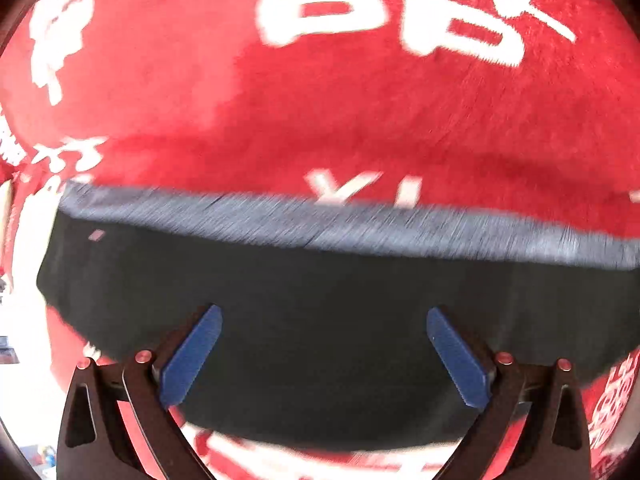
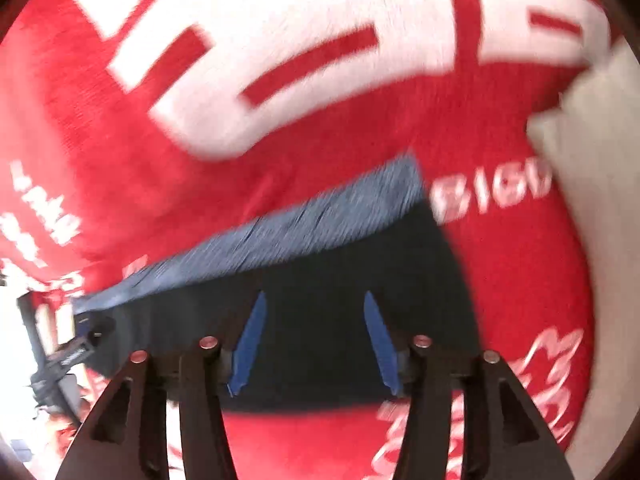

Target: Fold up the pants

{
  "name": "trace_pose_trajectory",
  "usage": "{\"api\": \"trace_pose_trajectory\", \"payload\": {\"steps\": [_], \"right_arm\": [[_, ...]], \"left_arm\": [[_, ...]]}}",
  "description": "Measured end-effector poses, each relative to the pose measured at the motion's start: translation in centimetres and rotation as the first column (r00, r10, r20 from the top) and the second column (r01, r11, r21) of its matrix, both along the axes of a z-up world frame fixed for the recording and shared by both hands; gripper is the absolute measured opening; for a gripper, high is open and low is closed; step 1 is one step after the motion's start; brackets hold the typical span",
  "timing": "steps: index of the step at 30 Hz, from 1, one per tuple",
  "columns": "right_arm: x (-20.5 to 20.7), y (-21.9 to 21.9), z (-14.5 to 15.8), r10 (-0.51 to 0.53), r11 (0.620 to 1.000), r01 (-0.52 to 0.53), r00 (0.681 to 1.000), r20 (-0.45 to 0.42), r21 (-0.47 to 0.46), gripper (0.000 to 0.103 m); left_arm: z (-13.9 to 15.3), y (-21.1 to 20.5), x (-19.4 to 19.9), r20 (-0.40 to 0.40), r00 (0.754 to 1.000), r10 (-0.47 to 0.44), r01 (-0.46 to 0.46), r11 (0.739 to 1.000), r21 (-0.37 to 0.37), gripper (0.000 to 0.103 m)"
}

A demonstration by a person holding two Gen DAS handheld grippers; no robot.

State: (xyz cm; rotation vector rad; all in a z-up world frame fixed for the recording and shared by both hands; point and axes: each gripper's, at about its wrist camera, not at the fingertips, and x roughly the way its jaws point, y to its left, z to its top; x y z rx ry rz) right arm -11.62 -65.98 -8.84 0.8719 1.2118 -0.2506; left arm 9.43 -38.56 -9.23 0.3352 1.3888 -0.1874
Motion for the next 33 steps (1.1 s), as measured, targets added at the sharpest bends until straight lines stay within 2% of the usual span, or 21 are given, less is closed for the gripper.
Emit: {"api": "trace_pose_trajectory", "payload": {"steps": [4, 7, 9, 11, 14, 17, 20, 23, 27, 29, 30, 33], "right_arm": [[-2.6, 4.7, -0.9, 0.005, 0.985, -0.010, 1.000, 0.026, 0.174, 0.056], [-2.2, 10.0, -3.0, 0.050, 0.943, -0.063, 0.998, 0.047, 0.327, 0.056], [-0.9, 14.3, -3.8, 0.118, 0.916, -0.141, 0.990, 0.083, 0.375, 0.056], [-0.4, 19.7, -3.7, 0.183, 0.892, -0.220, 0.974, 0.131, 0.395, 0.056], [3.2, 27.2, -5.5, 0.256, 0.855, -0.310, 0.950, 0.181, 0.417, 0.056], [5.6, 32.7, -7.0, 0.321, 0.837, -0.375, 0.926, 0.197, 0.399, 0.056], [7.0, 37.4, -8.6, 0.335, 0.825, -0.390, 0.920, 0.201, 0.409, 0.056], [8.2, 39.6, -8.5, 0.336, 0.844, -0.398, 0.915, 0.225, 0.359, 0.050], [9.2, 40.5, -8.9, 0.250, 0.866, -0.325, 0.939, 0.234, 0.380, 0.050], [9.0, 40.4, -9.0, 0.241, 0.874, -0.311, 0.944, 0.223, 0.373, 0.049], [9.3, 40.7, -9.1, 0.247, 0.874, -0.316, 0.943, 0.222, 0.368, 0.046], [10.1, 40.5, -8.9, 0.276, 0.847, -0.343, 0.937, 0.217, 0.405, 0.007]], "left_arm": [[1.5, 5.0, -2.8, 0.005, 0.999, 0.043, -0.043, 0.995, 0.086, 0.103], [1.7, 8.9, -3.7, 0.020, 0.996, 0.091, -0.093, 0.985, 0.143, 0.103], [1.1, 11.6, -3.4, 0.027, 0.992, 0.126, -0.128, 0.977, 0.168, 0.103], [0.6, 14.9, -3.5, 0.043, 0.987, 0.153, -0.158, 0.968, 0.196, 0.103], [-0.3, 17.9, -1.6, 0.074, 0.985, 0.156, -0.167, 0.966, 0.197, 0.103], [-1.6, 19.2, 0.0, 0.101, 0.989, 0.106, -0.123, 0.976, 0.181, 0.103], [-3.8, 20.0, 1.3, 0.094, 0.993, 0.067, -0.083, 0.980, 0.178, 0.103], [-5.8, 20.8, 2.2, 0.064, 0.996, 0.055, -0.064, 0.987, 0.149, 0.103], [-5.5, 21.0, 1.9, 0.073, 0.997, 0.027, -0.035, 0.994, 0.107, 0.103], [-5.7, 21.3, 1.9, 0.069, 0.997, 0.022, -0.028, 0.995, 0.091, 0.103], [-5.7, 21.3, 1.9, 0.067, 0.998, 0.019, -0.025, 0.996, 0.087, 0.103], [-5.6, 21.3, 1.9, 0.057, 0.998, 0.010, -0.015, 0.996, 0.084, 0.103]]}}
